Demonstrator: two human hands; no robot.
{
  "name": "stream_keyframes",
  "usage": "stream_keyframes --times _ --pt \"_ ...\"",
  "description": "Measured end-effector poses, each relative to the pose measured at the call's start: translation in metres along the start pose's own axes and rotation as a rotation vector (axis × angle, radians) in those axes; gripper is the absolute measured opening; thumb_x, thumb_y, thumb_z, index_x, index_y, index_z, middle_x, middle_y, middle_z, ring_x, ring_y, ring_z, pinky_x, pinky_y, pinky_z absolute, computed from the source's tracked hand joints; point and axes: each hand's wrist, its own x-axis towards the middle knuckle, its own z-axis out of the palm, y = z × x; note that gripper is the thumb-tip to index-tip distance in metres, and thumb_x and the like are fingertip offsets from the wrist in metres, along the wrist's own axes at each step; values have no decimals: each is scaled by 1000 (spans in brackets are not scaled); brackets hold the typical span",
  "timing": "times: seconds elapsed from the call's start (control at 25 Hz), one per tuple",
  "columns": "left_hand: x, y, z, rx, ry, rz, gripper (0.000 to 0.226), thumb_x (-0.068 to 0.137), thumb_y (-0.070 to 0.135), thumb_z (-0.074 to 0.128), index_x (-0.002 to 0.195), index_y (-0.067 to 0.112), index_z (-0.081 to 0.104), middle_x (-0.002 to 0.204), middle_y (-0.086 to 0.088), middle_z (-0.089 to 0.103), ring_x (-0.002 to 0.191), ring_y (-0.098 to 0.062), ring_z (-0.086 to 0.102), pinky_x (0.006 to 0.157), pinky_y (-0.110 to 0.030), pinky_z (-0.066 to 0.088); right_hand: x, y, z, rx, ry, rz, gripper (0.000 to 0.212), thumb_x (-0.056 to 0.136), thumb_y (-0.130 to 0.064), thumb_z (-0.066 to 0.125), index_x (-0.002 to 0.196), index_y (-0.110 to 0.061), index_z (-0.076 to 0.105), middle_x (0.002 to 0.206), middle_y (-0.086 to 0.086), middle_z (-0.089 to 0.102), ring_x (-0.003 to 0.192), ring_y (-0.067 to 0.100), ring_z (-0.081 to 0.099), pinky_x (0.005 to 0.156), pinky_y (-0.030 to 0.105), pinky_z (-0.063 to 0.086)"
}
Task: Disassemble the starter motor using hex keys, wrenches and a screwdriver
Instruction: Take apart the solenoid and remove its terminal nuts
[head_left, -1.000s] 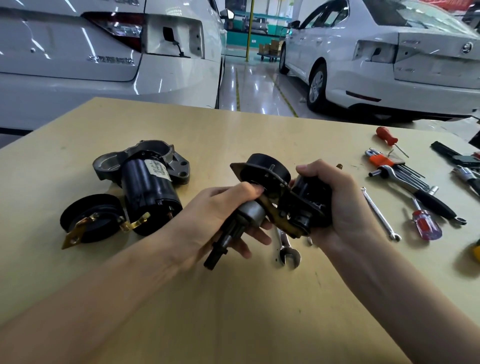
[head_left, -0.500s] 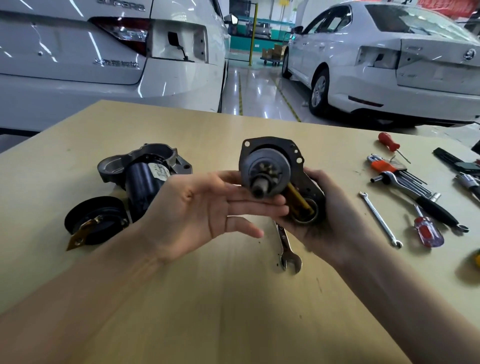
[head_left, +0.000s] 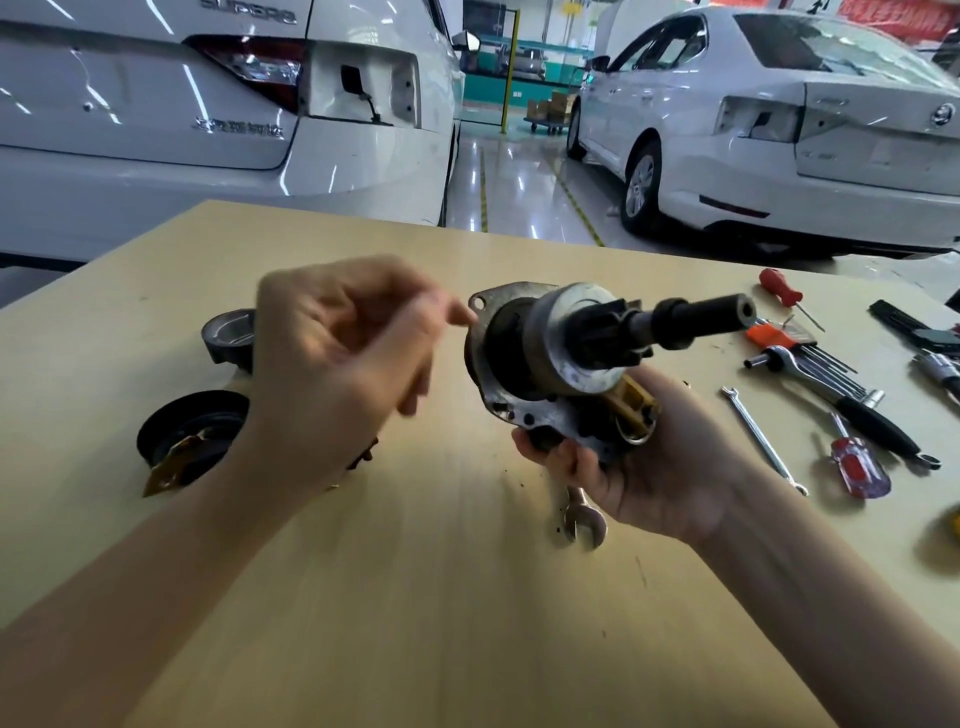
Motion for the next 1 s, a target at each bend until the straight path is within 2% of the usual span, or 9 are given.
stream_keyframes --times 0.08,0.16,0.24,0.4,0.48,0.6,0.72,0.88,1.0 --pt "4 -5 -5 -19 -41 93 33 83 20 55 112 6 58 87 -2 66 80 -16 64 68 -33 49 1 0 2 21 9 33 42 73 -32 58 106 -6 60 85 19 57 46 22 63 34 23 49" --pt "7 -16 -6 21 -242 82 61 79 27 63 134 9 42 128 -4 56 123 -20 52 97 -40 44 1 1 3 43 17 49 36 79 -34 54 101 -6 59 88 15 50 43 21 62 32 22 48" --pt "6 -22 1 -10 -387 5 70 81 31 64 142 13 36 143 -2 48 136 -22 41 108 -44 36 2 2 6 64 10 64 34 86 -36 49 95 -5 60 89 12 46 41 20 61 33 24 49" --pt "-8 -27 17 -320 -390 -251 64 84 38 64 140 21 37 133 0 55 125 -14 51 96 -25 44 3 7 6 38 8 -16 43 94 -39 45 102 0 63 86 20 66 56 30 67 48 36 58" --pt "-12 -28 18 -293 -346 -237 65 81 41 68 136 21 39 134 -4 53 124 -15 51 99 -27 43 1 7 6 50 -44 -61 53 96 -42 38 110 4 59 95 27 69 70 40 69 59 45 60" --pt "-11 -24 16 -212 -271 -119 70 78 24 68 138 10 35 143 -1 45 131 -20 45 107 -33 38 -4 6 6 0 -175 -140 59 94 -42 33 128 3 49 117 34 60 94 49 65 77 52 57" --pt "-9 -20 14 -223 -170 -84 61 81 20 67 135 11 39 134 4 52 123 -13 51 101 -28 43 -7 4 9 -68 -283 -197 60 88 -38 34 136 -4 41 119 32 60 103 51 61 84 52 54" --pt "-7 -19 15 -307 -120 -159 60 82 21 70 134 18 40 122 25 57 118 -2 53 98 -25 45 -8 2 10 -134 -320 -241 64 80 -32 41 138 -4 40 122 29 60 106 49 61 88 48 54" --pt "-5 -21 16 -403 -85 -226 60 77 27 69 131 23 44 115 17 61 114 -1 55 90 -15 45 -8 1 8 -157 -329 -221 64 74 -21 53 135 -2 45 125 26 59 105 47 62 86 46 55"
